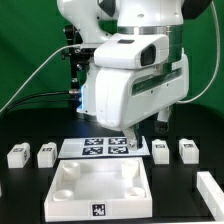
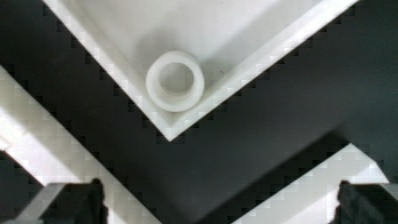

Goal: Assemble one leg

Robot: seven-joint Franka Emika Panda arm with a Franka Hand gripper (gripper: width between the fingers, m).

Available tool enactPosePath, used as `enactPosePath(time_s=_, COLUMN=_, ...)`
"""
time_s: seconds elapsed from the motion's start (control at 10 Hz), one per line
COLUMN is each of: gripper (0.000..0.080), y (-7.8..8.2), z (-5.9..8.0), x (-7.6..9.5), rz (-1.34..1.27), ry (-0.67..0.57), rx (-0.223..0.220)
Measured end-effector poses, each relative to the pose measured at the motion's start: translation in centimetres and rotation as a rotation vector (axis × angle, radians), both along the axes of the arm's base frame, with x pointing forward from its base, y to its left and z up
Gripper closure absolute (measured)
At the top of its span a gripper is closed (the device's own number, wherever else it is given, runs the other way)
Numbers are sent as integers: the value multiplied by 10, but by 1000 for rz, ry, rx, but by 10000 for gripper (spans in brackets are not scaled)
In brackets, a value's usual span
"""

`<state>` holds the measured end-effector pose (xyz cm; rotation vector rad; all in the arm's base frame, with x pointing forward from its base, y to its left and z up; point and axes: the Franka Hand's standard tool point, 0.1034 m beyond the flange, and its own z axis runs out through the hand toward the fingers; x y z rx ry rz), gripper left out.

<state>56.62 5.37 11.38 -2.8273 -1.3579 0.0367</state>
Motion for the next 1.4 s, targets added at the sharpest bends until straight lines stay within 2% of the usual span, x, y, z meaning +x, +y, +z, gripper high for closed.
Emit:
enactPosePath(time_s=0.8, gripper=150, y=0, z=1, x=-1, rz=50, ry=-8, rx=1)
enactPosePath(time_s=0.9, gripper=150, y=0, z=-1, x=-20, rz=162, ry=-33, rx=2)
enactPosePath(time_s=1.1, gripper=150, y=-11, z=-11, x=-72, rz=415, ry=-45, rx=0)
enactPosePath(time_s=1.3, gripper=150, y=-37, z=-34, x=-107, rz=699, ry=-44, rx=6)
enactPosePath(time_s=1.4, gripper=150, y=-48, z=-45, x=-118, rz=684, ry=-35, rx=13)
